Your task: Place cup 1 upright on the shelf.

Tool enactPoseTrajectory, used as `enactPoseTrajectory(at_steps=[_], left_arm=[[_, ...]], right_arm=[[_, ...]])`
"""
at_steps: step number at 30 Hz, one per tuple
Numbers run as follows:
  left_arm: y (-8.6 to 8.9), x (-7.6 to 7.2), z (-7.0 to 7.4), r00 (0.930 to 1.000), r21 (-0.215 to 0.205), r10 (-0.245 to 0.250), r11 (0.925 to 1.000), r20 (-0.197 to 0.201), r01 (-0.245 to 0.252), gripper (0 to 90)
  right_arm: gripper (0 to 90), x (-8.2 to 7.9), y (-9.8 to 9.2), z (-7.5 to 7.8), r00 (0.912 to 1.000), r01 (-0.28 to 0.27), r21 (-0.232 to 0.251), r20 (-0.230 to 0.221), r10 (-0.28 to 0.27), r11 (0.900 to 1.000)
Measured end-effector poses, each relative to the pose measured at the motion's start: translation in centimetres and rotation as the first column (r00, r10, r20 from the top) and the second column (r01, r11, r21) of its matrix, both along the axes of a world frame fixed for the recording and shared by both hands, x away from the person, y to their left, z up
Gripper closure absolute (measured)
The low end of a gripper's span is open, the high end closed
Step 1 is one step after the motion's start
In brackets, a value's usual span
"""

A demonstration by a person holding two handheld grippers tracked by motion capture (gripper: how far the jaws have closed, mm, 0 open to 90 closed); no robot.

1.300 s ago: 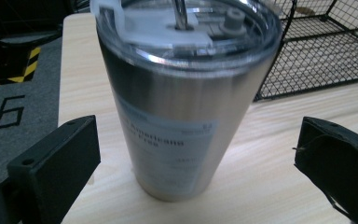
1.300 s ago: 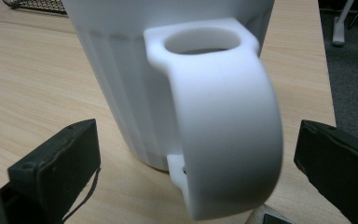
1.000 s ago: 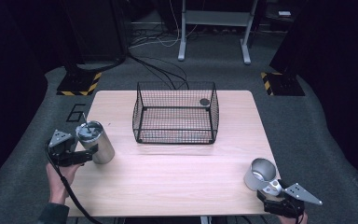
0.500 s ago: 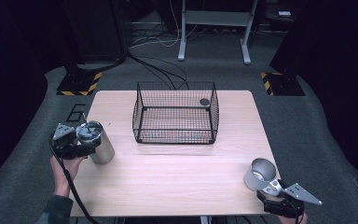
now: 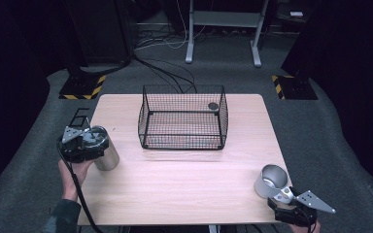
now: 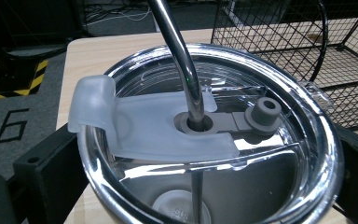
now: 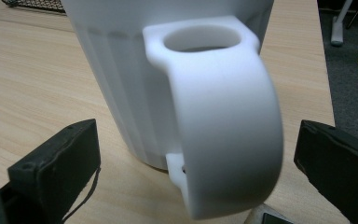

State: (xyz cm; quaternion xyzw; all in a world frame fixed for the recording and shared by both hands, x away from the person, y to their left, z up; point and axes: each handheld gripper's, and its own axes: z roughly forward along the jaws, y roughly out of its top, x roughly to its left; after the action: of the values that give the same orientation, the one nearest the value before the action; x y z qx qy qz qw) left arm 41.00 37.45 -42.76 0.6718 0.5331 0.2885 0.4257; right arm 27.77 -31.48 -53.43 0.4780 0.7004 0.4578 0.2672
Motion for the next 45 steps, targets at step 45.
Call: enactPoseTrajectory(at_steps=[45], left_arm=[[-1.2, -2.6, 3.3, 0.9883, 0.080, -0.151, 0.9857, 0.026, 0.148, 3.9]], right_arm=[[0.0, 0.0, 0.0, 0.0, 1.0000, -0.002, -0.003, -0.002, 0.002, 1.000]])
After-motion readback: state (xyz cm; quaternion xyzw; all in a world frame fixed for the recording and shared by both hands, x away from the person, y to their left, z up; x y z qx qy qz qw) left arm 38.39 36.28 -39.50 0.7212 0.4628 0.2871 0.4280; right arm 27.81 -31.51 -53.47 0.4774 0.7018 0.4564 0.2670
